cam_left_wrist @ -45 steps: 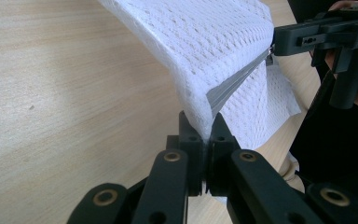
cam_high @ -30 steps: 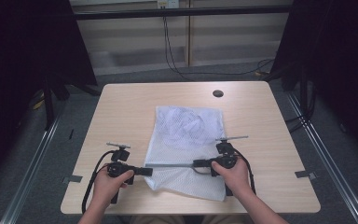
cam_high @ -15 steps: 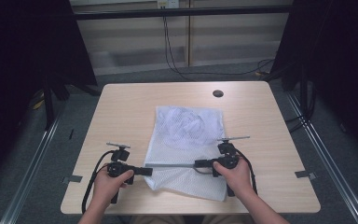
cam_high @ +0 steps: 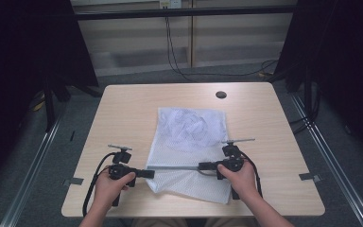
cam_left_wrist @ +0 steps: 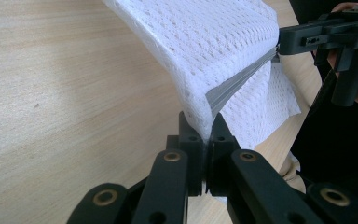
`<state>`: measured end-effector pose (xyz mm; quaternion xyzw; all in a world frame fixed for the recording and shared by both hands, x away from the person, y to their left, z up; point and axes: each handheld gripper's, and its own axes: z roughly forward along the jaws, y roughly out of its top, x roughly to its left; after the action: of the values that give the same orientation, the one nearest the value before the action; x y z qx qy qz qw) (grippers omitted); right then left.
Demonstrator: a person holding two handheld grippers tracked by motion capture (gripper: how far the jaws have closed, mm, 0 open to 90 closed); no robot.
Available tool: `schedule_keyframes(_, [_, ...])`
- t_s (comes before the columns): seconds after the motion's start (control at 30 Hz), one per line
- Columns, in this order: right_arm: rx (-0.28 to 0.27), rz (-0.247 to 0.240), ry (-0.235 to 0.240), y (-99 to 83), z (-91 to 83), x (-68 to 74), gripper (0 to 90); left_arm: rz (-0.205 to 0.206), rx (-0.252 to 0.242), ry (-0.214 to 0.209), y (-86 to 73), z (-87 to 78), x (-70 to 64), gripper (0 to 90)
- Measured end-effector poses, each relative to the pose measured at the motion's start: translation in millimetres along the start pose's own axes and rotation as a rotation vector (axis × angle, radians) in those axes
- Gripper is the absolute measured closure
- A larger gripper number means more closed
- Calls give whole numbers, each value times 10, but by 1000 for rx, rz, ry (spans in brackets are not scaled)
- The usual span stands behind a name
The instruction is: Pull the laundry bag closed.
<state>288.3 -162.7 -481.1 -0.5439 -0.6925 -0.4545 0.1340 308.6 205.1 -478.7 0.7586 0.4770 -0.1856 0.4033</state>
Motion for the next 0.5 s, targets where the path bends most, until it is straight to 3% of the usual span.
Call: schedule_keyframes(0.5, [8,-6,7,-9,-13,7,876,-1,1,-1,0,0,-1,876])
